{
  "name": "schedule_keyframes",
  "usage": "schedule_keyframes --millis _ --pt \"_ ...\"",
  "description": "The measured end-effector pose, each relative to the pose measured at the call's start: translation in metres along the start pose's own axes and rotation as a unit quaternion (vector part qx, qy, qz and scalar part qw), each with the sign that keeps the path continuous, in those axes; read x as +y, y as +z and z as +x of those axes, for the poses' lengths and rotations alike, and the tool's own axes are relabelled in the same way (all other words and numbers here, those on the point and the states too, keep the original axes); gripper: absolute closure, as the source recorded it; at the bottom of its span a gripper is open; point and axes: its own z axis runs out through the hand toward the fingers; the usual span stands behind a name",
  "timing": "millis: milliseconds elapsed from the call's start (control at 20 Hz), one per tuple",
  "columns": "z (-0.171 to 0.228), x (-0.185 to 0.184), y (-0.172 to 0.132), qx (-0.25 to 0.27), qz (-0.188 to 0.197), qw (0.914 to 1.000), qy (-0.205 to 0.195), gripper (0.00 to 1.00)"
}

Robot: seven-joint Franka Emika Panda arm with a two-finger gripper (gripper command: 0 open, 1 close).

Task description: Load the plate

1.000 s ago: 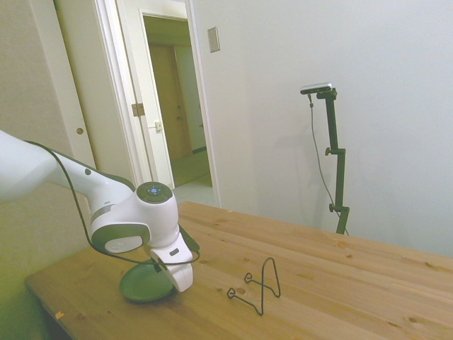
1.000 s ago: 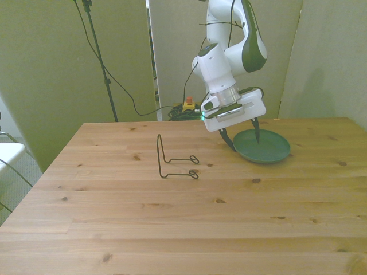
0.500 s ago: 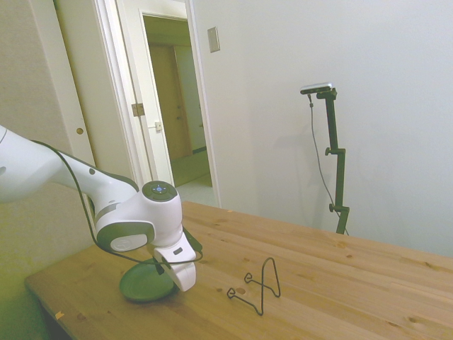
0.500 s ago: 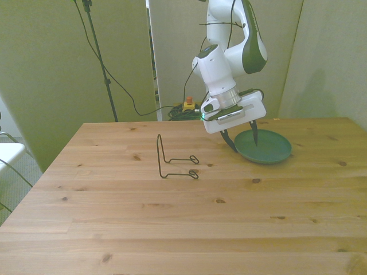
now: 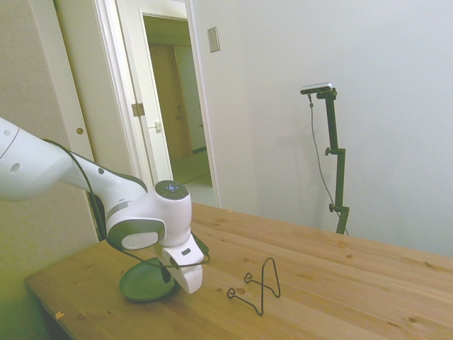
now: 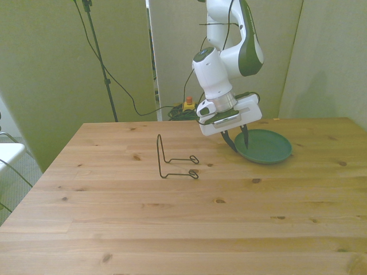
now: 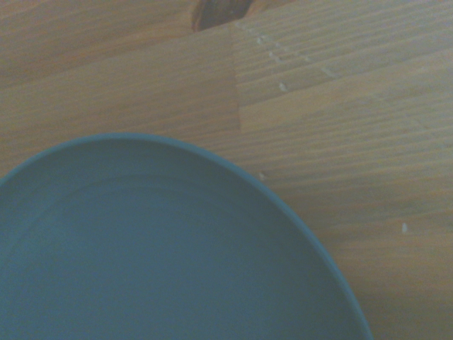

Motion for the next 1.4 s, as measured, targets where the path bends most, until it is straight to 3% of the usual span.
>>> schedule_keyframes --millis 500,800,950,1150,1400 --pt "0.003 0.0 -0.002 -0.027 -0.02 0.9993 0.017 1.0" --pt "0.005 -0.015 -0.028 -0.034 -0.032 0.9987 0.019 1.0" --pt "0.004 -0.027 -0.051 -0.026 -0.03 0.9991 0.014 1.0" --pt "-0.008 -0.052 -0.109 0.004 -0.032 0.9995 -0.002 1.0" --pt "-0.014 -0.069 -0.178 0.115 -0.103 0.9881 0.001 1.0"
